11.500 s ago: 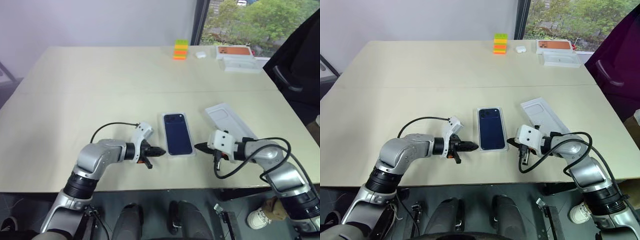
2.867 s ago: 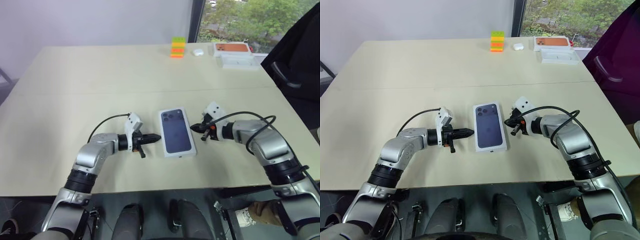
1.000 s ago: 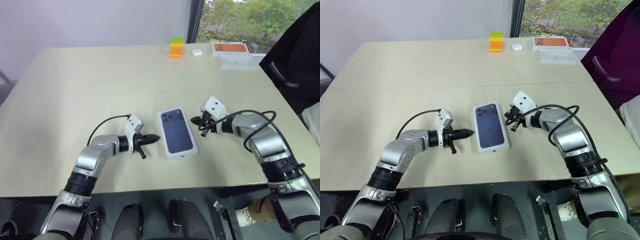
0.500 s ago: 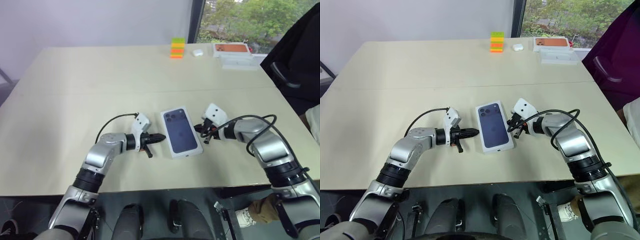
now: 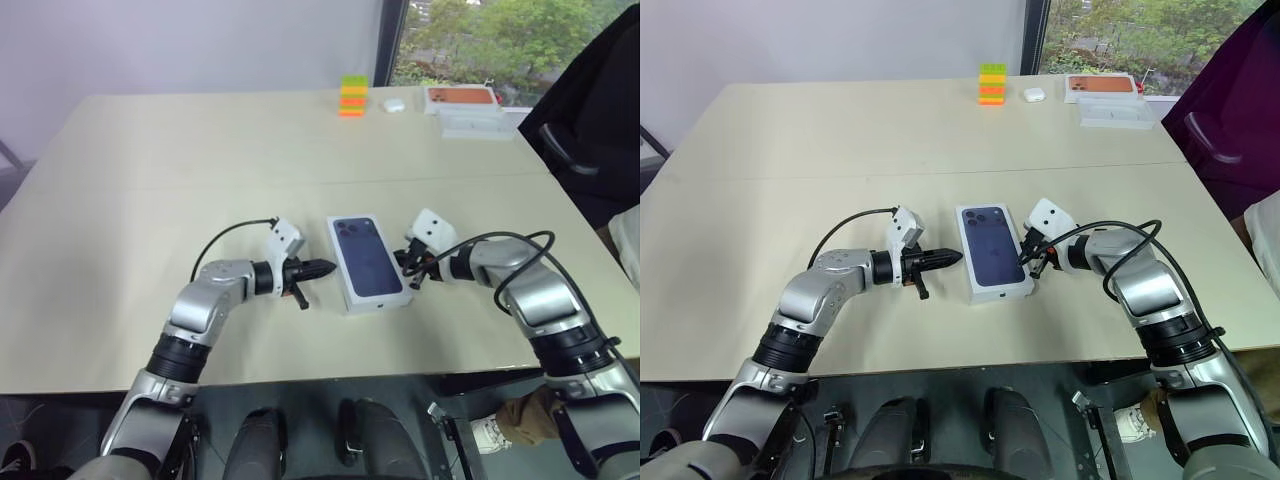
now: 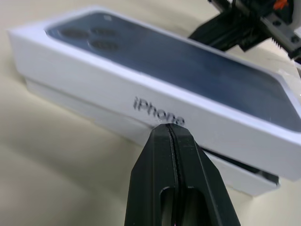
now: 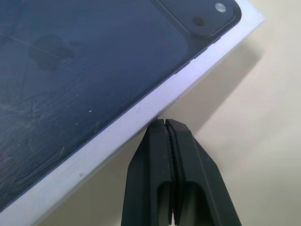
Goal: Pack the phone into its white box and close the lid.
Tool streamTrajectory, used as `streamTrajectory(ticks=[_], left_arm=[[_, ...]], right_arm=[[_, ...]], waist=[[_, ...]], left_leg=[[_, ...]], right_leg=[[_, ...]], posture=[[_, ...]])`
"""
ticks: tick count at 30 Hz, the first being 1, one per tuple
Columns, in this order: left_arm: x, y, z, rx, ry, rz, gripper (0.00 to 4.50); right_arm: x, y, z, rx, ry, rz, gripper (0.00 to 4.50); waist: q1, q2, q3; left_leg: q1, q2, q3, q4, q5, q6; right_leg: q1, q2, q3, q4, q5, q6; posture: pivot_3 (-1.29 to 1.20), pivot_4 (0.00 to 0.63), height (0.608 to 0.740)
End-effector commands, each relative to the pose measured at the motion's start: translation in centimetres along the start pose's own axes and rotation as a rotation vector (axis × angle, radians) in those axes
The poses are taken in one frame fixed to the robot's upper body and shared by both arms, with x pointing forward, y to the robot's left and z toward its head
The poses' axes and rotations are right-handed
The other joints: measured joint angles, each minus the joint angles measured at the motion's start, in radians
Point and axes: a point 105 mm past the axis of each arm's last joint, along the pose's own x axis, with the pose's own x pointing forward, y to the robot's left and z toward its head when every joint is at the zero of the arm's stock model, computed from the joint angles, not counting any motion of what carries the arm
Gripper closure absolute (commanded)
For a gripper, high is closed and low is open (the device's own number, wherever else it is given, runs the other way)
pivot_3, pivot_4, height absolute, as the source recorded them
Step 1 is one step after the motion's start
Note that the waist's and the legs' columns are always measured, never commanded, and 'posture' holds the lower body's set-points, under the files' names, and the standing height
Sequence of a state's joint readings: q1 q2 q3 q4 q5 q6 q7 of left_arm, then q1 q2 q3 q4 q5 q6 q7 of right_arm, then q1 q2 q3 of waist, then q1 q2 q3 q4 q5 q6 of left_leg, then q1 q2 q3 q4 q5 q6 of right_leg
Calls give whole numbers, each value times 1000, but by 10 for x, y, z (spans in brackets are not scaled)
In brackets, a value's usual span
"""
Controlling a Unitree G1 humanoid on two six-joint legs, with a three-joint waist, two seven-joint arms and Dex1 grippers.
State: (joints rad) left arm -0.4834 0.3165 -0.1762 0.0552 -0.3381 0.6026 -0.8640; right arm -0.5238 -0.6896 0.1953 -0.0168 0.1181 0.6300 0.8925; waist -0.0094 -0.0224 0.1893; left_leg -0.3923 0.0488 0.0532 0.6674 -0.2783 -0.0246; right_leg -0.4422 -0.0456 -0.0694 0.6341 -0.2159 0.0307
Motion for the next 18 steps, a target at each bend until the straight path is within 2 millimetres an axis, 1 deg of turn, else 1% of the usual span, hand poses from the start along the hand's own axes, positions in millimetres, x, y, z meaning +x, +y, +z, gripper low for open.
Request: streamTrajectory(ticks=[1, 3, 5, 13, 15, 16, 17, 18], left_arm=[[-1, -2, 8, 28, -21, -2, 4500], [-4, 6, 6, 29, -19, 35, 4500], [-5, 9, 6, 25, -23, 46, 4500], [-7, 6, 7, 26, -25, 28, 4500], [-11, 7, 13, 22, -43, 33, 4500], [-14, 9, 21, 21, -69, 38, 4500], [-17, 10, 30, 18, -97, 40, 4500], [-19, 13, 39, 24, -125, 50, 4500]], right_arm=[[-5, 3, 11, -47, -26, 14, 4438], [-6, 5, 11, -45, -28, 23, 4438], [-7, 5, 10, -63, -17, 24, 4438], [-9, 3, 9, -75, -7, 16, 4438], [-11, -3, 9, -72, -9, -7, 4438], [-13, -9, 11, -71, -22, -33, 4438], [-16, -15, 17, -69, -51, -55, 4438], [-18, -25, 27, -43, -104, -103, 4438]], waist=[[0, 0, 0], [0, 0, 0], [-2, 0, 0], [-1, 0, 0], [-1, 0, 0], [-1, 0, 0], [-1, 0, 0], [-2, 0, 0]], left_leg=[[0, 0, 0, 0, 0, 0], [0, 0, 0, 0, 0, 0], [0, 0, 0, 0, 0, 0], [0, 0, 0, 0, 0, 0], [0, 0, 0, 0, 0, 0], [0, 0, 0, 0, 0, 0], [0, 0, 0, 0, 0, 0], [0, 0, 0, 0, 0, 0]], right_leg=[[0, 0, 0, 0, 0, 0], [0, 0, 0, 0, 0, 0], [0, 0, 0, 0, 0, 0], [0, 0, 0, 0, 0, 0], [0, 0, 0, 0, 0, 0], [0, 0, 0, 0, 0, 0], [0, 0, 0, 0, 0, 0], [0, 0, 0, 0, 0, 0]], posture=[[0, 150, 740], [0, 150, 740], [0, 150, 740], [0, 150, 740], [0, 150, 740], [0, 150, 740], [0, 150, 740], [0, 150, 740]])
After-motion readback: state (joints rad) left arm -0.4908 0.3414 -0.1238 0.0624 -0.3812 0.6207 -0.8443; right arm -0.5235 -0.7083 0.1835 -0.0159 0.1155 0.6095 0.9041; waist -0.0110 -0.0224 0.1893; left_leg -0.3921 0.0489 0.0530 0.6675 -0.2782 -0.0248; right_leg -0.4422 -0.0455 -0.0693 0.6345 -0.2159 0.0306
